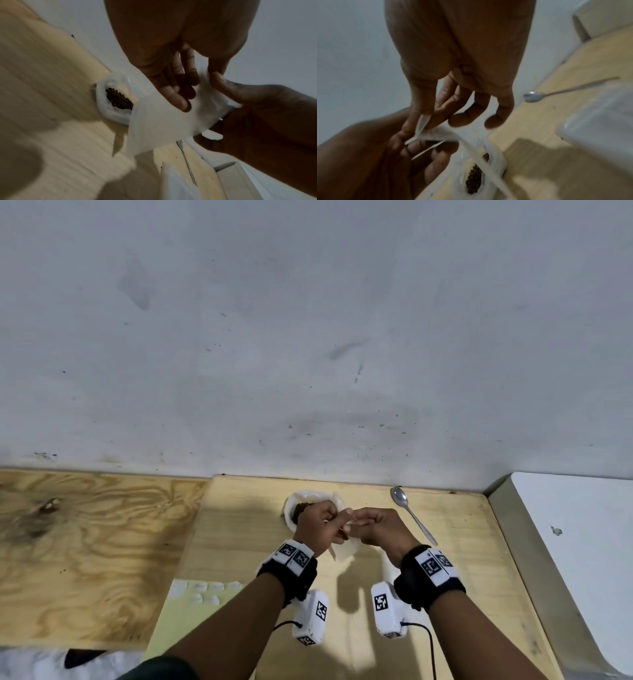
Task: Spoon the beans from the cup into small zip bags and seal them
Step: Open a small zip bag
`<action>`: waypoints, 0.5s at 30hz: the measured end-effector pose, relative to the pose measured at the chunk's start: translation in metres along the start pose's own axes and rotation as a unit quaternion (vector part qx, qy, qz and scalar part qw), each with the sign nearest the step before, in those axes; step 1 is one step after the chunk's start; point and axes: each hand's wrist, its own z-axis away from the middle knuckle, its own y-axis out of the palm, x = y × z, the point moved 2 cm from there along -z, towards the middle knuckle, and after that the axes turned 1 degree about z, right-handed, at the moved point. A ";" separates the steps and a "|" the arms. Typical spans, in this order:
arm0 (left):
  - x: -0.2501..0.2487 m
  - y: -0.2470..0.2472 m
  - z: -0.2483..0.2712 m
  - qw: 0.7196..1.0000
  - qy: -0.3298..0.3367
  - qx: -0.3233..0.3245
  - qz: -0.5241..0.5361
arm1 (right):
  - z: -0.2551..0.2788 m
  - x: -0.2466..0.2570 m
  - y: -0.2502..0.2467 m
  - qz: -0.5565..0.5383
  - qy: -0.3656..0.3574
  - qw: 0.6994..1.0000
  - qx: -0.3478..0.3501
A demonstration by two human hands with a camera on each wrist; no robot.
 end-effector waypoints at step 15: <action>-0.019 0.019 0.001 0.974 0.032 0.056 -0.215 | -0.005 -0.004 -0.023 0.155 -0.056 0.982 -0.088</action>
